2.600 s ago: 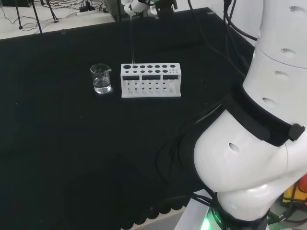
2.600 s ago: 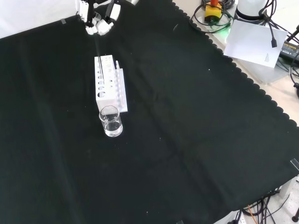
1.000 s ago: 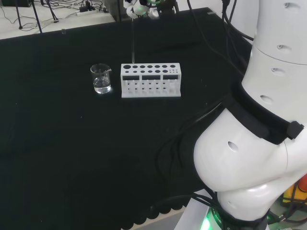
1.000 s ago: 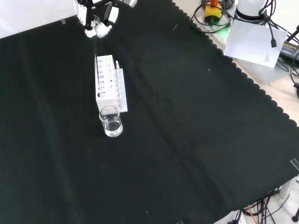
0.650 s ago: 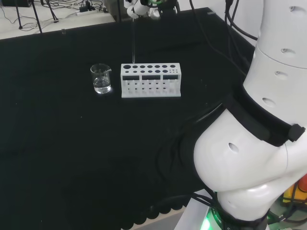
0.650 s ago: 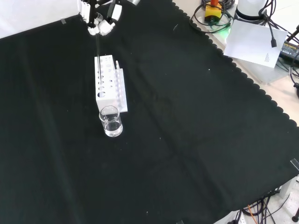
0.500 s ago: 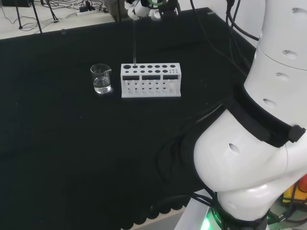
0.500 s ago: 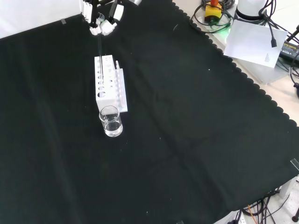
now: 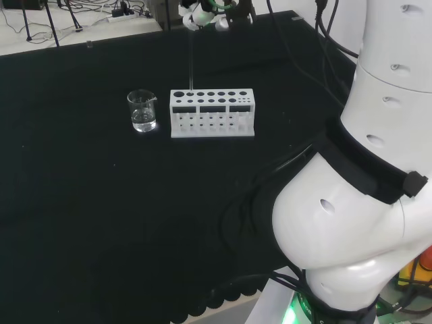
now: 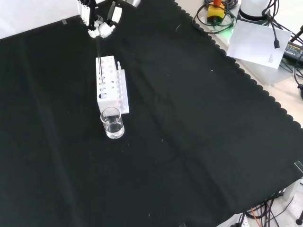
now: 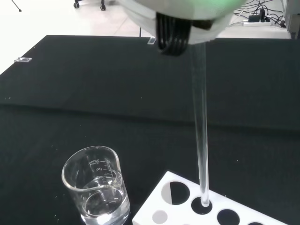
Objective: Put the glass rod back on the white test tube rack.
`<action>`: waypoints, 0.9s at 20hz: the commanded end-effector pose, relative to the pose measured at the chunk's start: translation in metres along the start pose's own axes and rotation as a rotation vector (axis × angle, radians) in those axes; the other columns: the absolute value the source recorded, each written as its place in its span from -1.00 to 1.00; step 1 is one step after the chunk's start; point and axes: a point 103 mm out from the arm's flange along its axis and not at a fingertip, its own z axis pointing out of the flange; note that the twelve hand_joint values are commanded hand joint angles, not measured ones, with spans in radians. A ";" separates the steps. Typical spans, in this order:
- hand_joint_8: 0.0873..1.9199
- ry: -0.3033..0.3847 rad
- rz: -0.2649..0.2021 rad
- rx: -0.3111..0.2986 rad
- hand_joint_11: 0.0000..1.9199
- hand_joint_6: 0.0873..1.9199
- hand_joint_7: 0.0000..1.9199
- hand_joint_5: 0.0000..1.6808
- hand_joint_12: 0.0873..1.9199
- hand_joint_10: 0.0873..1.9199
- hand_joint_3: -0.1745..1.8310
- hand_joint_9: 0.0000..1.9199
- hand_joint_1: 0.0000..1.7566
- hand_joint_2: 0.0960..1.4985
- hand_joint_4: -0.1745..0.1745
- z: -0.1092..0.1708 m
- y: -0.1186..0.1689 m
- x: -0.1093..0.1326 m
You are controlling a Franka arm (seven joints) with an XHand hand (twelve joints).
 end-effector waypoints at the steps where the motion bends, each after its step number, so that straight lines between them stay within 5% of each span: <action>1: -0.06 0.007 0.003 -0.003 0.43 -0.59 0.30 0.43 0.05 -0.24 -0.29 0.72 0.50 -0.07 -1.00 0.000 0.002 -0.006; 18: -0.06 0.018 -0.009 0.055 0.42 -0.59 0.30 0.43 0.06 -0.24 -0.29 0.72 0.50 -0.07 -1.00 0.041 0.011 -0.010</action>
